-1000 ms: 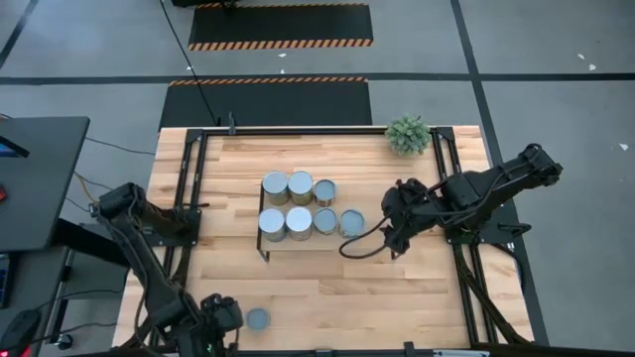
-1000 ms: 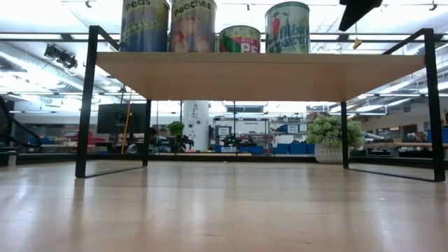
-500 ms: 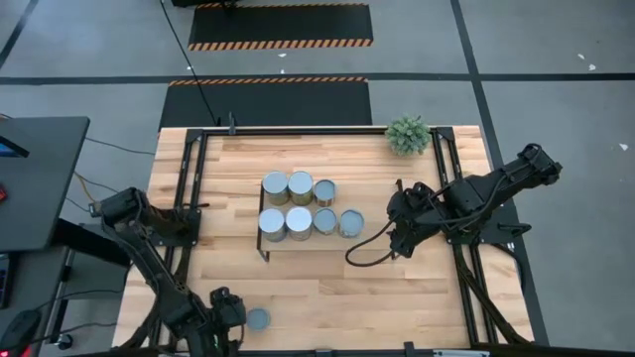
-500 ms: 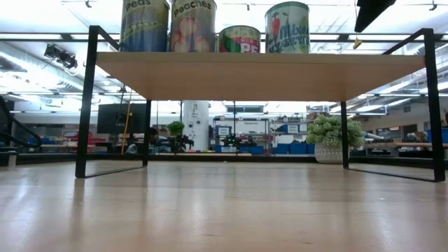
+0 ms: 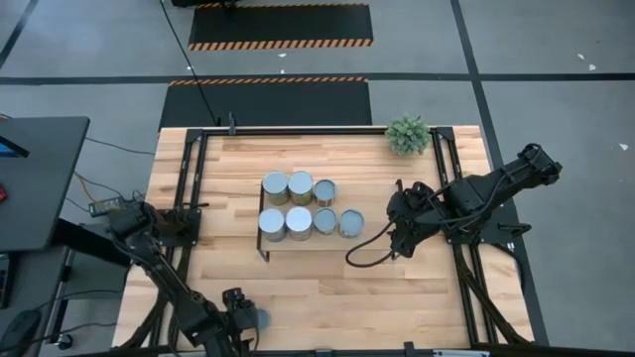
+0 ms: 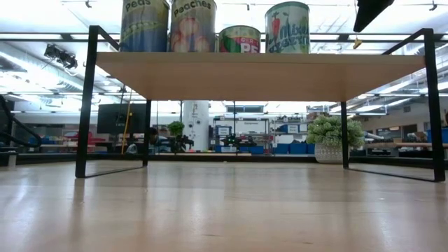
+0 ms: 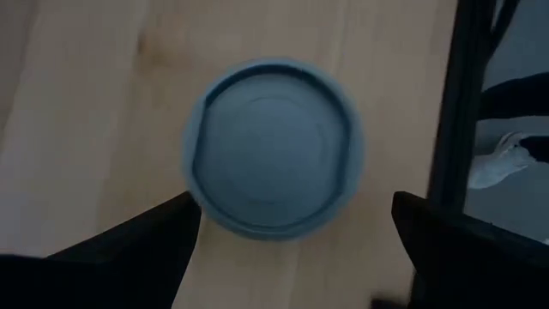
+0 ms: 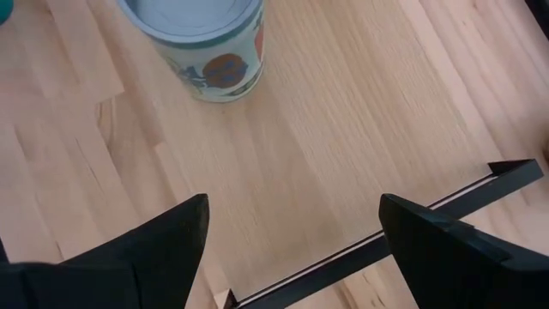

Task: Pick and place cans onto a shelf
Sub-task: Put the canned tuna on the shelf

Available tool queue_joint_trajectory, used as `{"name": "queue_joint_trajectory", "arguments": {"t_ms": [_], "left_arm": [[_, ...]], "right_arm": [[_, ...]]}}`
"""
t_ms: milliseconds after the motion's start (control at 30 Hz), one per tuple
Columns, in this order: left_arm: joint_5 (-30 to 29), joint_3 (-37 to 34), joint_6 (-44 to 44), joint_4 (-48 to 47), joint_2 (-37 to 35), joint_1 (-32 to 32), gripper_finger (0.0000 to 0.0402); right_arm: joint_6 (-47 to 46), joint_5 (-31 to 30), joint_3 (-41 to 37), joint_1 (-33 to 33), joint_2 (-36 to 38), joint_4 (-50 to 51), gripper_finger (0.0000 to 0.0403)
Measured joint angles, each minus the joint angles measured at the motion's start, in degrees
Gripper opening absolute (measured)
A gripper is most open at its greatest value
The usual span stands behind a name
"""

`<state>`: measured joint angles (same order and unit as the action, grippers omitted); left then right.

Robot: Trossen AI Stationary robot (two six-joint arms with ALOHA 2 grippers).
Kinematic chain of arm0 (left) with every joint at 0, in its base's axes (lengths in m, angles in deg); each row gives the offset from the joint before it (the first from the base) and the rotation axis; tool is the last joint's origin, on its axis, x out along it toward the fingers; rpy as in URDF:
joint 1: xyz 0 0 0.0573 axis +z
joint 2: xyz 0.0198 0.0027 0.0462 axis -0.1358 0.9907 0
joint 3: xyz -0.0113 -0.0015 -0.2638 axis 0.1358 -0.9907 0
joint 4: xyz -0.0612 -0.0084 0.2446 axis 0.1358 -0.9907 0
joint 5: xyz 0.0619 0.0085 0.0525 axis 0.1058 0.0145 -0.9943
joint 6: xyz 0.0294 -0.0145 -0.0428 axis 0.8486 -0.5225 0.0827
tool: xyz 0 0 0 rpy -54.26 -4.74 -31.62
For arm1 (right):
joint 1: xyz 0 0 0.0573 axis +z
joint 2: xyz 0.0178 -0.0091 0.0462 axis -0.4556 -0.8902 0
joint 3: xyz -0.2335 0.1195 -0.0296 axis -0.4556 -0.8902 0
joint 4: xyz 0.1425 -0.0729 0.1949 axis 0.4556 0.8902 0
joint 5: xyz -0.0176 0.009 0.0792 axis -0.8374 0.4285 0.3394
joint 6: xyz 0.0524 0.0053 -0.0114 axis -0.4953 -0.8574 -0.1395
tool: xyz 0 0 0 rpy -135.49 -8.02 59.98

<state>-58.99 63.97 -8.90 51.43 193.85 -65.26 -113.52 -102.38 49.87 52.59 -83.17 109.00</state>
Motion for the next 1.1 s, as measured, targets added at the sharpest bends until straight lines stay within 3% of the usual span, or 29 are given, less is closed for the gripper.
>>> {"name": "queue_joint_trajectory", "arguments": {"t_ms": [333, 733, 1000, 1100], "left_arm": [[-4.5, 0.0, 3.2, 0.3, 0.8, 2.0, 0.0389], [-0.3, -0.1, 5.4, 5.2, 3.5, 4.1, 0.0385], [0.0, -0.1, 4.5, 7.3, 3.5, 4.0, 0.0296], [-0.7, -0.1, 3.7, 8.2, 3.5, 4.1, 0.0287]], "right_arm": [[0.2, 0.0, 0.0, -0.5, 0.0, -0.2, 0.0348], [0.0, 0.8, 0.0, -0.5, 0.0, -0.6, 0.0348], [-1.0, 0.9, 0.0, -0.5, 0.0, -0.6, 0.0348], [-1.6, 0.9, 0.0, -0.5, 0.0, -0.6, 0.0348]]}}
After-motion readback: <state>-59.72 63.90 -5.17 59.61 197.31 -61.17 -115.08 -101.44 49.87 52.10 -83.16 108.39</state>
